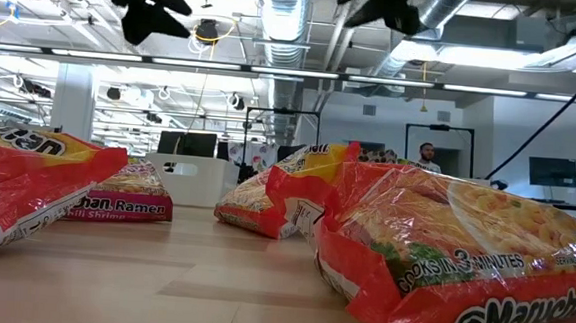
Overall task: Sort Maruchan noodles
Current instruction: Put the orange noodle pack into the middle white bin
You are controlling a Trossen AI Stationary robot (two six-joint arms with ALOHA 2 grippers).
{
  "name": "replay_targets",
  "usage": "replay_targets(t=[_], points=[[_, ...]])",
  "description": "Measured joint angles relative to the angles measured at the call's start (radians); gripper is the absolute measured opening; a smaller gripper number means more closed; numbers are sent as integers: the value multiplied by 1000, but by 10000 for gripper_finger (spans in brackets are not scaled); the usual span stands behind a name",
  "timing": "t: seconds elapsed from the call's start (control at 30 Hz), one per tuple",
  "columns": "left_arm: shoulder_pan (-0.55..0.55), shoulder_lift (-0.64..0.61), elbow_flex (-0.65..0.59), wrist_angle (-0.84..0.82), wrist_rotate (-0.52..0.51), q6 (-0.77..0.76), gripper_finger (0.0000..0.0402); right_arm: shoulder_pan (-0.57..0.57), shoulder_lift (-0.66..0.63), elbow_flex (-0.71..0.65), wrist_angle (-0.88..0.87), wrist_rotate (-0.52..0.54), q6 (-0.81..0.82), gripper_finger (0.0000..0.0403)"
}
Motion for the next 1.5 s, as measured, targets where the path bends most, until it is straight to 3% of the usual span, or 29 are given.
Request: replay_targets(t=[0.23, 0.33, 0.6, 0.97, 1.5], points=[[-5, 64, 119, -225, 324, -63, 198, 5, 0, 46, 2, 1, -6, 182], [-30, 80, 119, -270, 399, -98, 198, 5, 0, 47, 2, 2, -22, 182], [-189, 148, 119, -387, 399, -119, 198, 5, 0, 47, 2, 2, -35, 182], [-418, 323, 92, -379, 294, -198, 198, 5, 0, 47, -3, 2, -75, 182], [-541, 609, 92, -108, 313, -328, 198, 3, 0, 47, -1, 0, -136, 182]])
